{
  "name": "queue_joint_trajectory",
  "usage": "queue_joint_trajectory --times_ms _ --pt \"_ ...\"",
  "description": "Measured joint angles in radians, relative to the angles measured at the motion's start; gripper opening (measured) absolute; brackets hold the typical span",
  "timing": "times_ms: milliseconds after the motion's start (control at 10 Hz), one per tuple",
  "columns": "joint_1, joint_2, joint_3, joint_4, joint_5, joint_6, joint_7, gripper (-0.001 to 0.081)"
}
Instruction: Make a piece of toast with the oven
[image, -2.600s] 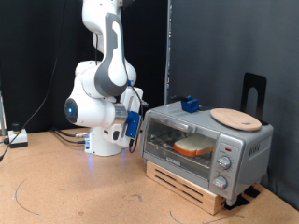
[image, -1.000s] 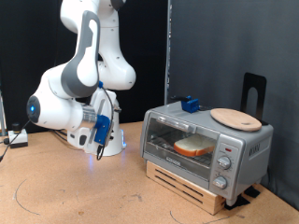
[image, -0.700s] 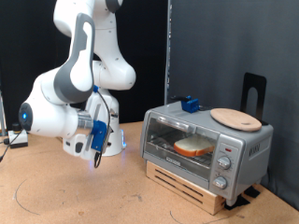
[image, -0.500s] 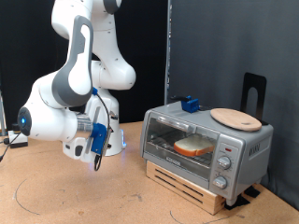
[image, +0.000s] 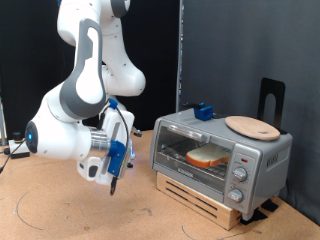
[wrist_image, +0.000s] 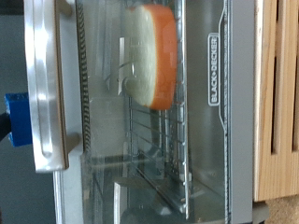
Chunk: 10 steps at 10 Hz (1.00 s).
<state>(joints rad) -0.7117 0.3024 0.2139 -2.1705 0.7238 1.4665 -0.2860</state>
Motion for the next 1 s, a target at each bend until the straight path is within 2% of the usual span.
queue_joint_trajectory --times_ms 400,600,700,1000 --pt "0.038 0.111 0.025 0.136 0.016 0.027 0.075 0.0807" --pt "0.039 0.116 0.029 0.139 0.018 0.035 0.064 0.0807" --pt "0.045 0.136 0.040 0.164 0.017 0.034 0.065 0.0807" --pt "0.074 0.236 0.074 0.284 0.047 -0.012 0.126 0.0807"
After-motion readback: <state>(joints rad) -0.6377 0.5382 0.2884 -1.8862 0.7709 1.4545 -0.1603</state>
